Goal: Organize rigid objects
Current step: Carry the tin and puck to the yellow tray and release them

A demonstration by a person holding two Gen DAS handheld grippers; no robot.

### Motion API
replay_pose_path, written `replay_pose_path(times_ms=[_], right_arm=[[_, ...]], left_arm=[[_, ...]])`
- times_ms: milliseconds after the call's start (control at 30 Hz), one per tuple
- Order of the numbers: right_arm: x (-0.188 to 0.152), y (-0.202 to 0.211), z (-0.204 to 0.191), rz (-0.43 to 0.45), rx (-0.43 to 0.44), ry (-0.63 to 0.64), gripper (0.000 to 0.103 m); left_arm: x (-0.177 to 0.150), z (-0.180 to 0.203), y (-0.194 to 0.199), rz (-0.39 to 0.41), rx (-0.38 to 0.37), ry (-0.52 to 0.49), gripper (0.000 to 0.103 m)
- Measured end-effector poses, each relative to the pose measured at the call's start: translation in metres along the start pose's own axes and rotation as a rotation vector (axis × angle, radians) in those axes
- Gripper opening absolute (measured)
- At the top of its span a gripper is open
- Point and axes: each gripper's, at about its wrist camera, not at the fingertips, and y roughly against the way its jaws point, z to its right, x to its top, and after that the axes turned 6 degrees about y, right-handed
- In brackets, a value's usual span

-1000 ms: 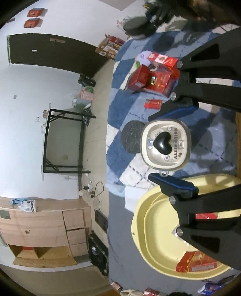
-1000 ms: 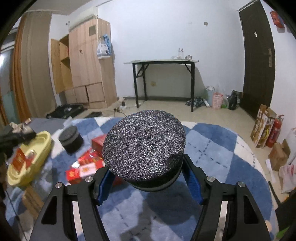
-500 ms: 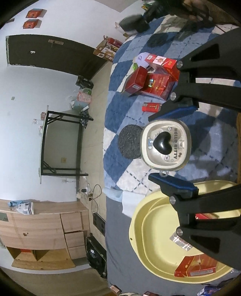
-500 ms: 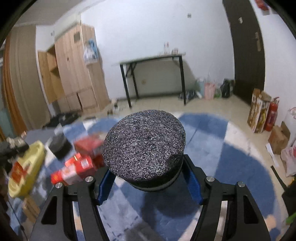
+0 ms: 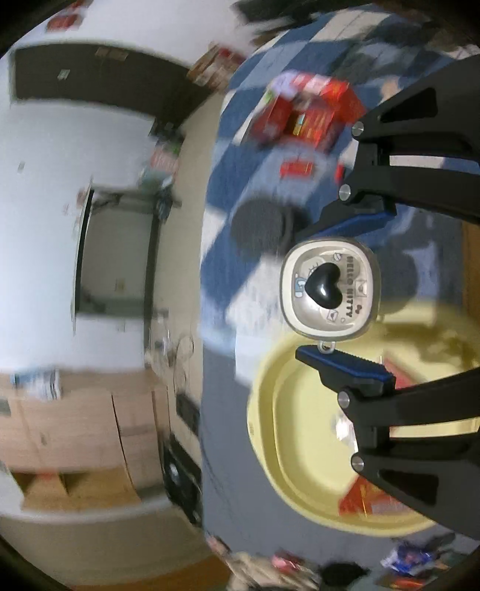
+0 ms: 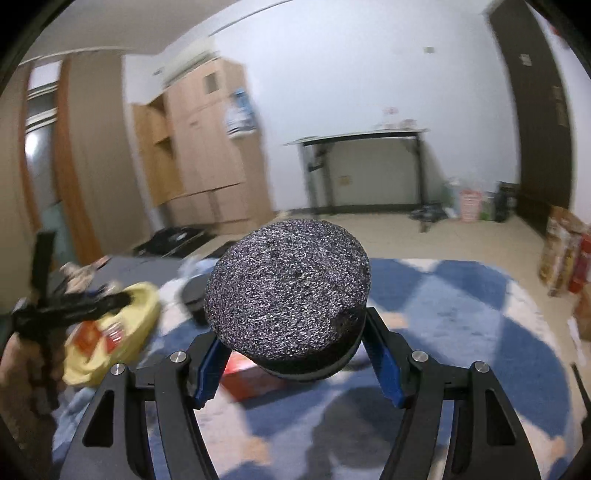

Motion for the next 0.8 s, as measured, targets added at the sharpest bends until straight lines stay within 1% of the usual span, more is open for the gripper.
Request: replay_pose_path(times_ms=[33,133,167,200,233,300,333,400,467,533,600,667,733,800], right_arm=[[0.002,-0.001,-0.013,-0.006,0.024,0.031,0.068],[0.011,-0.006,-0.062,-0.033,0.117,0.124,0.068],[0.016,-0.011,-0.078,-0.045,0.149,0.154,0.068],[0.022,-0.018,-0.098,-0.059,0.204,0.189,0.068],[0.028,-0.024,-0.112,-0.07,0.239,0.215,0.068],[0.041,-0.042,-0.147,-0.092,0.324,0.27,0.068],[0.046,-0.052,-0.16,-0.104,0.352,0.29,0.068],[0.056,-0.077,-0.189,-0.123,0.396,0.347,0.068],[0.062,-0.099,-0.208,-0.125,0.412,0.386,0.068],[0.065,-0.13,-0.223,-0.159,0.46,0.362,0.068],[0.062,-0.151,-0.234,-0.188,0.468,0.364,0.068],[0.06,-0.173,-0.238,-0.212,0.463,0.381,0.068],[0.06,-0.199,-0.244,-0.239,0.453,0.385,0.068],[0.063,-0.223,-0.256,-0.287,0.469,0.369,0.068]], left_arm=[[0.002,-0.021,0.003,0.007,0.05,0.051,0.057],[0.002,-0.068,0.007,0.01,0.168,0.153,0.057],[0.002,-0.078,0.008,0.006,0.19,0.177,0.057],[0.0,-0.091,0.008,0.004,0.218,0.209,0.057],[-0.001,-0.1,0.008,0.004,0.24,0.232,0.057],[-0.003,-0.11,0.007,0.002,0.253,0.255,0.057],[-0.005,-0.115,0.006,-0.002,0.25,0.266,0.057],[-0.009,-0.124,0.003,-0.021,0.269,0.288,0.057],[-0.011,-0.135,0.003,-0.02,0.292,0.323,0.057],[-0.012,-0.148,0.013,-0.01,0.319,0.357,0.057],[-0.013,-0.157,0.02,-0.006,0.344,0.375,0.057],[-0.016,-0.163,0.016,-0.033,0.36,0.387,0.057],[-0.019,-0.162,0.006,-0.076,0.364,0.375,0.057],[-0.022,-0.159,-0.005,-0.105,0.345,0.366,0.057]])
